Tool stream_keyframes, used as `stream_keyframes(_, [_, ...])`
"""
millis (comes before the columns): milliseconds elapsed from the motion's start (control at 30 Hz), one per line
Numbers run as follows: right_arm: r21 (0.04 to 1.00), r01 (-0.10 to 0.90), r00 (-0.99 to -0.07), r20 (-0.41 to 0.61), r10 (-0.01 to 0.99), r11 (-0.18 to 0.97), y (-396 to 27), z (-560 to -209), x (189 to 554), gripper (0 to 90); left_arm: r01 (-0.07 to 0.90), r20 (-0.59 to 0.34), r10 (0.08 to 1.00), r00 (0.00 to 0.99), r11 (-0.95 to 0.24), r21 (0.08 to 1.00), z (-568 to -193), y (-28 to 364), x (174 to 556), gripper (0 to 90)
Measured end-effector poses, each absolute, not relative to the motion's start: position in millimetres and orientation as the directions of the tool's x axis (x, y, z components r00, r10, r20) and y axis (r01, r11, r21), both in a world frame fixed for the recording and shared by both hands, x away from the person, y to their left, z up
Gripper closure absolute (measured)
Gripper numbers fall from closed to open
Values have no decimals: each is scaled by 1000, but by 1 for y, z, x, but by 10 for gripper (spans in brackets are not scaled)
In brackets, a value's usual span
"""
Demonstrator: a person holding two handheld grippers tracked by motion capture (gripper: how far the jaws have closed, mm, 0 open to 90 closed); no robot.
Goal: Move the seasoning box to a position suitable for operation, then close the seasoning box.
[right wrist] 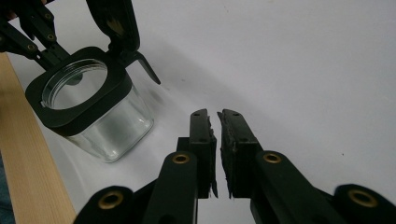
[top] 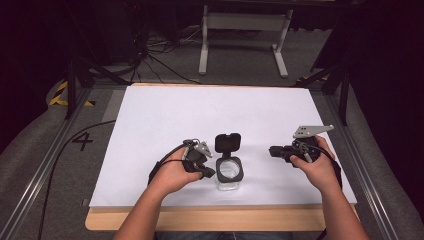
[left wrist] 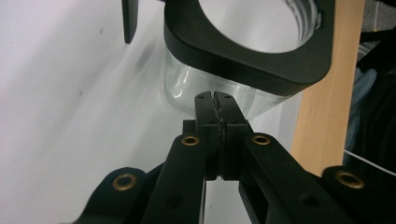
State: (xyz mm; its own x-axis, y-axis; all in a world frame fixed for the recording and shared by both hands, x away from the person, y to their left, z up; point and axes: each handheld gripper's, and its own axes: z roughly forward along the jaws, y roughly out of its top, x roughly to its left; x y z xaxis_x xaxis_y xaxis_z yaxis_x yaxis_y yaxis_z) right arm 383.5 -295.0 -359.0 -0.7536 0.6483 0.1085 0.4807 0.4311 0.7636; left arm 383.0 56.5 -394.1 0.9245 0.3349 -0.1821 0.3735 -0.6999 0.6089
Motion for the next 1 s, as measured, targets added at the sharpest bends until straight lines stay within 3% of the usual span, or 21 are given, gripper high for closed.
stream_keyframes(367, [766,474,-761,108,639,435,-289,-360,383,843,427,-174,435,883,-594,681,-378,76,384,886])
stream_keyframes(533, [786,450,-779,114,617,423,-283,-357,383,858,434,-206,420,884,-569,699,-373,83,380,892])
stream_keyframes(767, [817,419,-809,137,572,397,-268,-350,389,867,406,-245,331,911,-616,675,-374,81,360,895])
stream_keyframes(1000, [868,411,-801,198,564,279,-256,-338,402,892,403,-273,298,915,-617,676,-381,70,347,895])
